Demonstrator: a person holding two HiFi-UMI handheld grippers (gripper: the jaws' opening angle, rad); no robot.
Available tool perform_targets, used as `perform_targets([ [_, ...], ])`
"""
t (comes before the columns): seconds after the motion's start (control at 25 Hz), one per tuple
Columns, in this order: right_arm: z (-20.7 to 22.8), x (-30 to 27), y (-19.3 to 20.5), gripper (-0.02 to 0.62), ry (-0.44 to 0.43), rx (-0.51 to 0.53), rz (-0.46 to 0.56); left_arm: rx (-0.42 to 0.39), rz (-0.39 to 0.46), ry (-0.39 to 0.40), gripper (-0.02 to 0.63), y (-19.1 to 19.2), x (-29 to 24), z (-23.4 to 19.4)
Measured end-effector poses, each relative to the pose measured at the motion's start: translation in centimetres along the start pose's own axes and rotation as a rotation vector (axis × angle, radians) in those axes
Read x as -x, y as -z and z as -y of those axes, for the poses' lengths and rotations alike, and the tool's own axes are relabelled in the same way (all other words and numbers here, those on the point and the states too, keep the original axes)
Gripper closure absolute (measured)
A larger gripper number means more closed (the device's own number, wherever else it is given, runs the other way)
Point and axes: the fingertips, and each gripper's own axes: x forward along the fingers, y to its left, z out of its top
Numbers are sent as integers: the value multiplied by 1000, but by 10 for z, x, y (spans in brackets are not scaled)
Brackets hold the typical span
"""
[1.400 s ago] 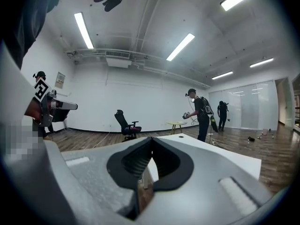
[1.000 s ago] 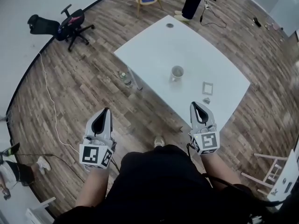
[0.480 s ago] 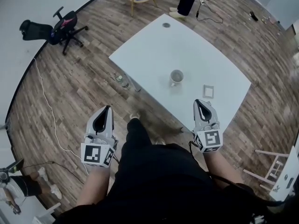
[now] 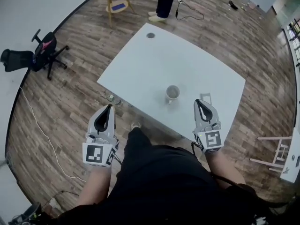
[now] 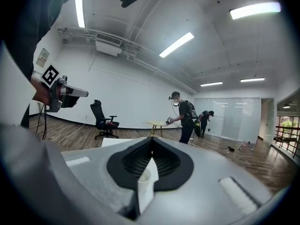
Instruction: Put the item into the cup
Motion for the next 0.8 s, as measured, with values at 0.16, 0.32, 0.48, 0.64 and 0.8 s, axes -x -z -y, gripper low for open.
perform_targets([
  [0.16, 7, -13, 4, 594, 69, -33, -36, -10, -2, 88, 607, 1, -35, -14],
  [0.32, 9, -25, 2, 594, 152, -55, -65, -24, -19, 193, 607, 5, -72, -25],
  [0.48, 11, -37, -3, 594, 256, -77, -99, -29, -25, 298, 607, 3, -110, -41],
  [0.64, 16, -37, -6, 594, 353, -105, -79, -48, -11, 424, 607, -9, -148, -45],
  [0.8, 21, -31, -9, 594, 481, -141, -99, -73, 18, 533, 607, -21, -181, -48],
])
